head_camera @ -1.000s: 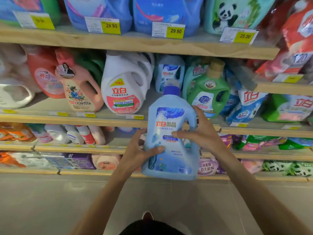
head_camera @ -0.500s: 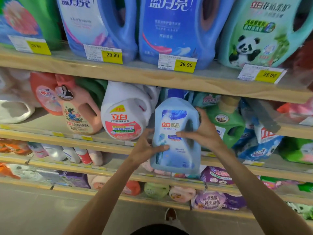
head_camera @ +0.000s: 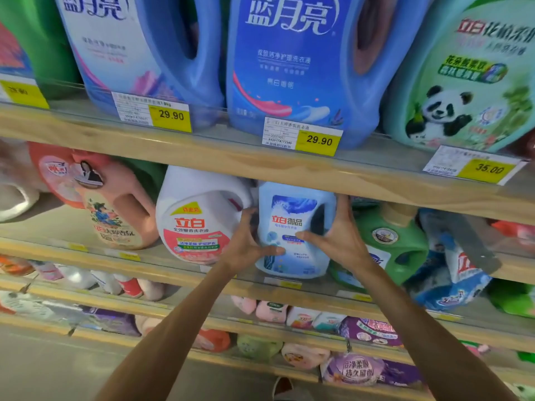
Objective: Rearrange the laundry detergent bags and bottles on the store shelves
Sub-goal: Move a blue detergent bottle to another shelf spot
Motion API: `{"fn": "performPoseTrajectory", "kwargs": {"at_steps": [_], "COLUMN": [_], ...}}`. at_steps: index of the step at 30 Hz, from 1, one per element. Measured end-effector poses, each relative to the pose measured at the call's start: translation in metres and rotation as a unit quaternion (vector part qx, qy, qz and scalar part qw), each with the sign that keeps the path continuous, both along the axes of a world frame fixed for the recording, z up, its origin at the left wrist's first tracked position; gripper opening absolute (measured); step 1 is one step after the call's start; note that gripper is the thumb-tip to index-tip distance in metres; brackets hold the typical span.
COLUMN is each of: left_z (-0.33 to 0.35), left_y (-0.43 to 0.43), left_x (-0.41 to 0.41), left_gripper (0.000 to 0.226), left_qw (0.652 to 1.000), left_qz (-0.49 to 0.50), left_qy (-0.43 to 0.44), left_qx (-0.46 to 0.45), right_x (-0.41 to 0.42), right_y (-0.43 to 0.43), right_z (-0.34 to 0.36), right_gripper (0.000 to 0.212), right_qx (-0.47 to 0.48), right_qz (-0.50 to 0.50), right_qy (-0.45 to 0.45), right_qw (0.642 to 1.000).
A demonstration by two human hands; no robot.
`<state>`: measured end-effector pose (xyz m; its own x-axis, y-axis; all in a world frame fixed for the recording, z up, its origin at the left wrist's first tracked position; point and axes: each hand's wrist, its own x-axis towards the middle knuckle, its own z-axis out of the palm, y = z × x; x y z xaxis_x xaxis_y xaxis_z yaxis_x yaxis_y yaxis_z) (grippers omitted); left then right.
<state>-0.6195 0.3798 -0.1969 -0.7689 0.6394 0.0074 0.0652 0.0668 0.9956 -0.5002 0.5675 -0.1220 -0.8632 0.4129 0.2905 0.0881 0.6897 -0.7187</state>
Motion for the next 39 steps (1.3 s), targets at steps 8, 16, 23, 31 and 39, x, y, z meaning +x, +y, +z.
{"fn": "performPoseTrajectory", "kwargs": {"at_steps": [8, 16, 23, 31, 39], "left_z": [-0.020, -0.038, -0.052, -0.052, -0.045], "left_y": [0.008, 0.009, 0.009, 0.006, 0.004], "left_x": [-0.007, -0.001, 0.008, 0.012, 0.015], "left_gripper": [0.104, 0.096, 0.090, 0.086, 0.086], "left_qw": [0.996, 0.988, 0.987, 0.982, 0.978], "left_qz": [0.016, 0.025, 0.037, 0.044, 0.030], "left_qy": [0.077, 0.126, 0.130, 0.140, 0.137], "left_qx": [-0.049, -0.090, -0.091, -0.121, -0.153], "right_x": [0.006, 0.013, 0.020, 0.023, 0.026], "right_y": [-0.002, -0.009, -0.008, -0.013, -0.018], "right_z": [-0.031, -0.065, -0.077, -0.069, -0.071], "right_gripper": [0.119, 0.118, 0.114, 0.114, 0.117], "right_qx": [0.031, 0.002, 0.029, 0.002, -0.007], "right_qz": [-0.004, -0.041, -0.046, -0.044, -0.059], "right_qy": [0.027, 0.056, 0.053, 0.026, 0.015], "right_qw": [0.999, 0.998, 0.997, 0.999, 0.998]}}
